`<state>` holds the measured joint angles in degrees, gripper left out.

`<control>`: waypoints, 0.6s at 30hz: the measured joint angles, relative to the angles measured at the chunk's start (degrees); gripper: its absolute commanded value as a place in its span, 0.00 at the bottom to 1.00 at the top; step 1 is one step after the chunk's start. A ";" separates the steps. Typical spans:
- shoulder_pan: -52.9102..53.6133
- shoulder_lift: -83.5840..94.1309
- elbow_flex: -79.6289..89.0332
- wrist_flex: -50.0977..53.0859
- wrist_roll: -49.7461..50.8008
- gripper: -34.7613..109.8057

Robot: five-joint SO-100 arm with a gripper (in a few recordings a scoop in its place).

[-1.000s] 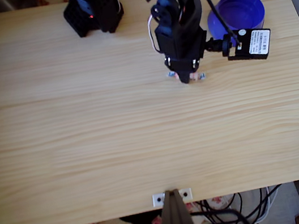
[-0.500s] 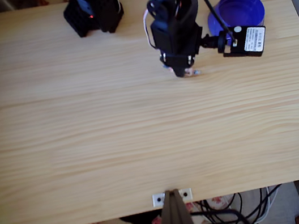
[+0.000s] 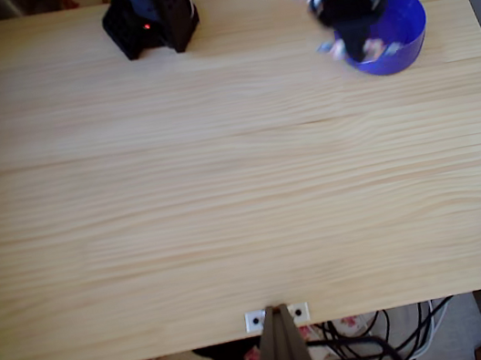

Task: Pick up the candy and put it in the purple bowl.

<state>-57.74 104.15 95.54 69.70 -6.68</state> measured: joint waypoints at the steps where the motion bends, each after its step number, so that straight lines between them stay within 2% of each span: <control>1: -1.67 0.00 -0.18 0.00 0.62 0.24; 11: -13.18 -2.81 -1.93 -7.03 2.81 0.24; 18: -14.85 -12.66 -4.66 -12.30 3.52 0.24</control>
<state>-72.60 91.49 90.88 57.39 -3.16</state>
